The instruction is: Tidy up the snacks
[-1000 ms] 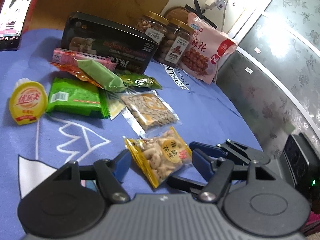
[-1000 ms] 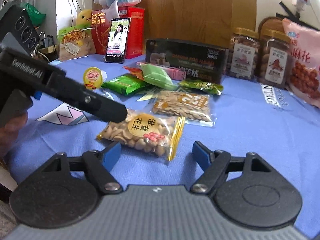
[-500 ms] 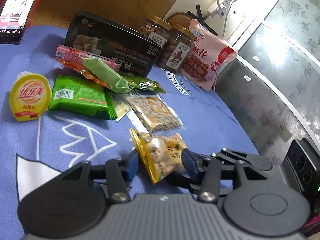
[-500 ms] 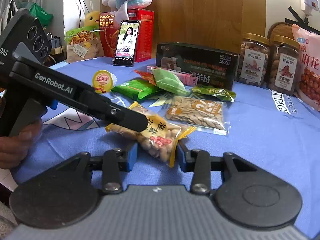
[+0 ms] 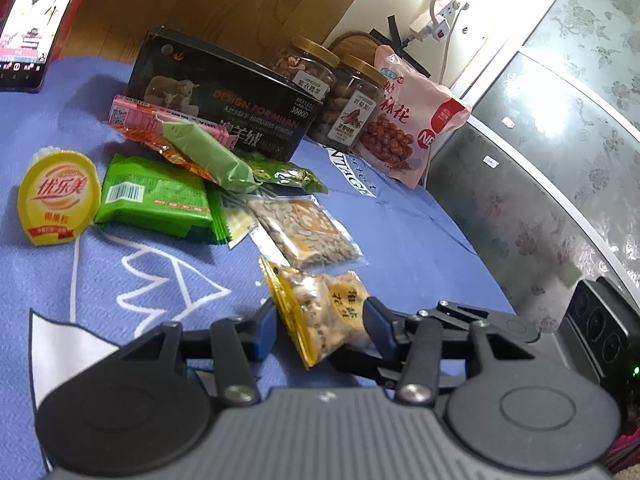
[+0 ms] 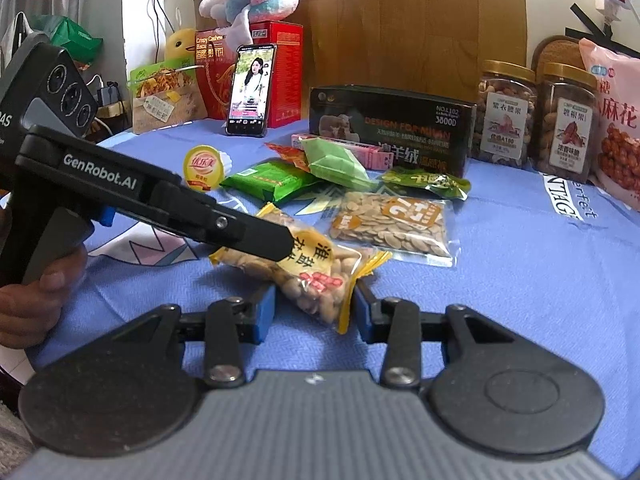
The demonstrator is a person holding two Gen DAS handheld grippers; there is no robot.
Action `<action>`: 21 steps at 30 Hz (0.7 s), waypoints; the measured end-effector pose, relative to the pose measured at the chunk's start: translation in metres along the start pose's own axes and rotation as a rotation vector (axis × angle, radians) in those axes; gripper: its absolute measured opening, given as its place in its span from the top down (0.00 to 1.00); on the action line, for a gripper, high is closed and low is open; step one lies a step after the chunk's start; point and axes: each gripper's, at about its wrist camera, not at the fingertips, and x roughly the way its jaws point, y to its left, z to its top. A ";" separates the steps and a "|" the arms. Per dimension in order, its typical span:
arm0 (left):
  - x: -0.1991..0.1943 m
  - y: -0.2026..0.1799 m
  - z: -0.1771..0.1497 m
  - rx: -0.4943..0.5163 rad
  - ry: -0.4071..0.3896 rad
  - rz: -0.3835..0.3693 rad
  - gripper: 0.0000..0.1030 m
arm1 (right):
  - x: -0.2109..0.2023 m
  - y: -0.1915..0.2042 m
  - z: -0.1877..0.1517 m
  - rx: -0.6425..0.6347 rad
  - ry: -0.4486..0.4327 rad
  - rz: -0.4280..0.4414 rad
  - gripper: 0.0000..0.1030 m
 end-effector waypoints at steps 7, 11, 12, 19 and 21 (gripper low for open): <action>-0.001 -0.007 -0.001 0.037 -0.017 0.009 0.56 | 0.000 0.000 -0.001 0.005 -0.002 -0.001 0.59; 0.001 -0.005 -0.001 0.022 -0.003 0.013 0.56 | -0.001 -0.001 0.000 0.005 -0.001 0.000 0.59; 0.002 -0.004 0.000 0.019 0.002 0.017 0.55 | -0.001 -0.001 0.000 0.006 -0.002 0.000 0.59; 0.005 -0.006 -0.001 0.035 0.009 0.037 0.55 | -0.001 -0.001 -0.001 0.008 -0.001 0.002 0.59; 0.006 -0.007 -0.001 0.037 0.008 0.042 0.55 | -0.001 -0.001 -0.001 0.009 -0.002 0.003 0.59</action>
